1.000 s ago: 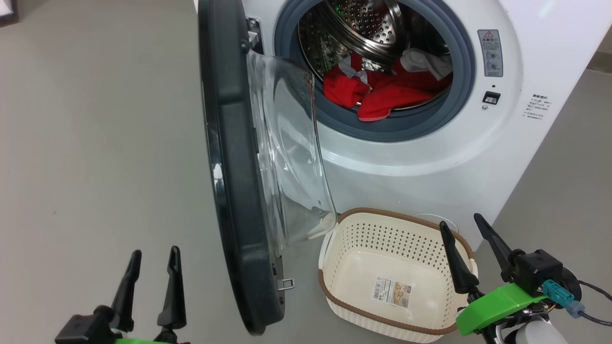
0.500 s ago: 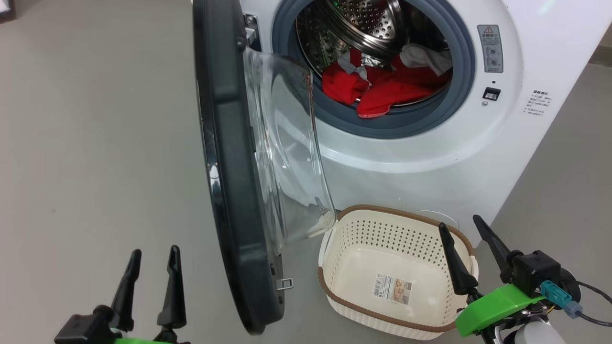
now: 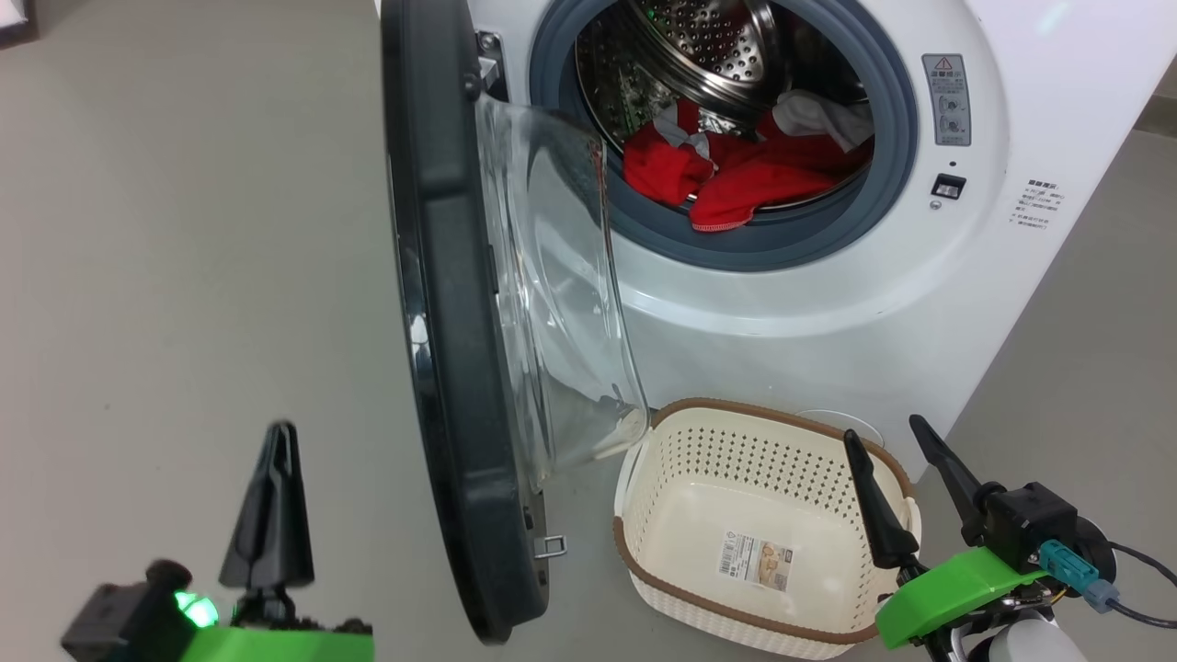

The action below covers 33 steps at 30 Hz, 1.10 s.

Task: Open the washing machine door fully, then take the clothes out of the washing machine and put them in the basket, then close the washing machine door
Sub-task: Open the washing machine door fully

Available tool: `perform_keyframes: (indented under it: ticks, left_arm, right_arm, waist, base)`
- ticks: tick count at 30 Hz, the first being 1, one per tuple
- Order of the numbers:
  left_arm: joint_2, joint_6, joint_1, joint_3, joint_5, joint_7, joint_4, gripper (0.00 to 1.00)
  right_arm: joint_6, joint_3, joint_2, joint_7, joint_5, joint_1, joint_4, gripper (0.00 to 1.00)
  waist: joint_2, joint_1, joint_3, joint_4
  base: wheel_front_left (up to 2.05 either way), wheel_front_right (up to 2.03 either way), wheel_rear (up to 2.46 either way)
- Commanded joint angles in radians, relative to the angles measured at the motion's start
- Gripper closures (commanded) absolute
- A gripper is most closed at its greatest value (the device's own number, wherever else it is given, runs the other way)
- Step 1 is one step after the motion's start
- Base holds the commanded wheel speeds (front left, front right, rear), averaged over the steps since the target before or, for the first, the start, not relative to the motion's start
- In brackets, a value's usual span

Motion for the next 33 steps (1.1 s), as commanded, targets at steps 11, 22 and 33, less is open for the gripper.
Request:
perform_keyframes:
  ticks: [11,22,33]
  left_arm:
    - [0.013,0.017,-0.161,-0.099,0.012,0.018,-0.319,1.0]
    - [0.013,-0.002,-0.141,-0.31,-0.027,0.139,-0.379,1.0]
    - [0.019,0.01,-0.049,-0.385,-0.088,0.24,-0.247,1.0]
  right_arm:
    - [0.003,0.025,0.001,-0.007,0.004,-0.013,-0.018,0.0]
    - [0.003,0.027,0.002,-0.007,0.009,-0.011,-0.022,0.0]
    - [0.003,0.02,0.002,-0.007,0.009,-0.007,-0.024,0.0]
  waist:
    - [0.0,0.0,-0.016,-0.011]
    - [0.0,0.0,-0.018,-0.028]
    - [0.0,0.0,-0.008,-0.02]
  base:
    - [0.0,0.0,0.0]
    - [0.0,0.0,0.0]
    - [0.0,0.0,0.0]
